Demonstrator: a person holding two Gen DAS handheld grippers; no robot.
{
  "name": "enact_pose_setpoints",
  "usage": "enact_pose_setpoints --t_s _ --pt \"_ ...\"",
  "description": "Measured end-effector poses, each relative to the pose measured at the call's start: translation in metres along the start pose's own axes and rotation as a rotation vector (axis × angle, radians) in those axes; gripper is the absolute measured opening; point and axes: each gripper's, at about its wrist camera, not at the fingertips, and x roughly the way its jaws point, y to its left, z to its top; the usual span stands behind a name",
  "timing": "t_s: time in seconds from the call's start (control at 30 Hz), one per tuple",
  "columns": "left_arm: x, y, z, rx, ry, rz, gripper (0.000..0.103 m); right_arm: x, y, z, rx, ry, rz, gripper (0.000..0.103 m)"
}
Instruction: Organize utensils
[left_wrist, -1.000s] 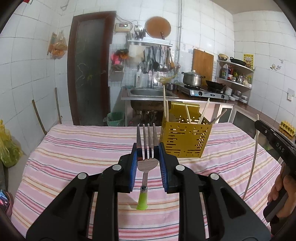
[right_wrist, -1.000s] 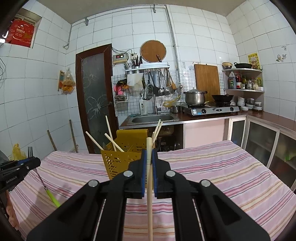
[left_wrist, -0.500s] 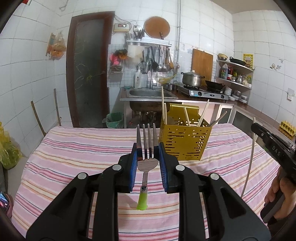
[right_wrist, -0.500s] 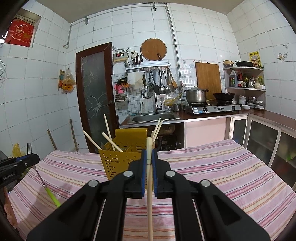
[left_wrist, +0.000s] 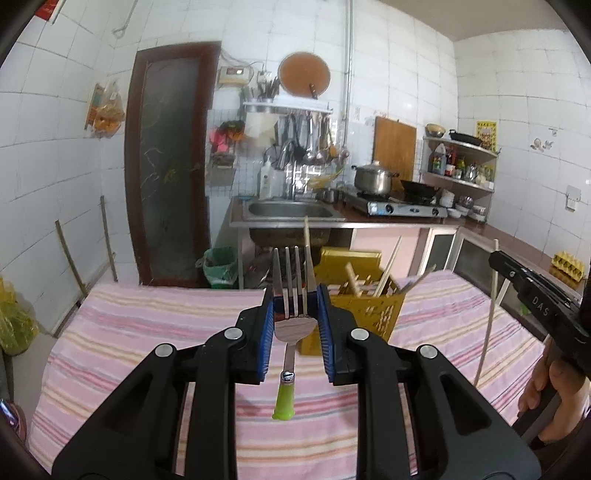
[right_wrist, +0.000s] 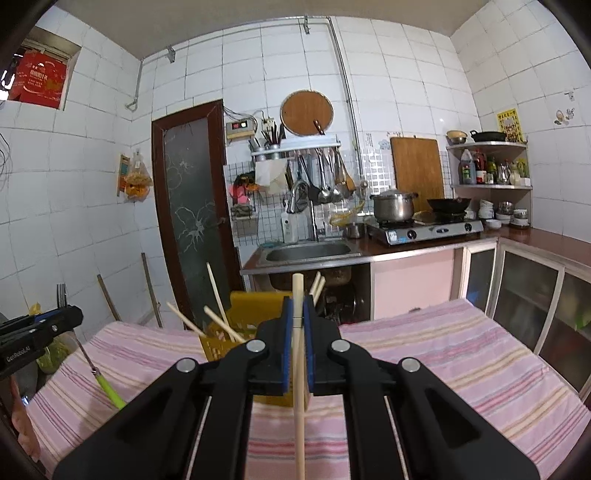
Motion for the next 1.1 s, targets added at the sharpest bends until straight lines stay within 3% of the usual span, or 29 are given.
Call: enact_pose_setpoints --t_s 0.27,0.4,0.43,0.53,0.7,0.77,0.83,0.97,1.1 --pt "0.004 -0.022 0.053 0.028 -0.111 -0.049 0.019 0.01 0.013 0.056 0.009 -0.111 0.031 0.006" --pt "0.019 -0.029 0.076 0.023 -0.139 -0.069 0.008 0.025 0.022 0.077 0.009 -0.163 0.038 0.006" --pt "0.026 -0.03 0.081 0.023 -0.142 -0.074 0.0 0.031 0.025 0.081 0.006 -0.168 0.04 0.006" --pt "0.04 -0.025 0.083 0.02 -0.116 -0.072 0.0 0.042 0.03 0.081 0.004 -0.158 0.061 0.006" --pt "0.064 -0.001 0.062 -0.016 -0.003 -0.048 0.0 0.057 0.03 0.058 -0.046 -0.115 0.04 0.006" --pt "0.075 0.004 0.044 -0.018 0.055 -0.038 0.007 0.061 0.023 0.049 -0.041 -0.087 0.031 0.006" --pt "0.086 0.008 0.024 -0.051 0.125 -0.055 0.027 0.061 0.013 0.041 -0.034 -0.065 0.013 0.006" --pt "0.099 0.0 -0.009 -0.077 0.221 -0.059 0.037 0.056 -0.009 0.034 -0.007 -0.029 -0.011 0.006" --pt "0.102 -0.02 -0.028 -0.051 0.265 -0.08 0.068 0.047 -0.034 0.026 0.002 0.021 -0.05 0.006"
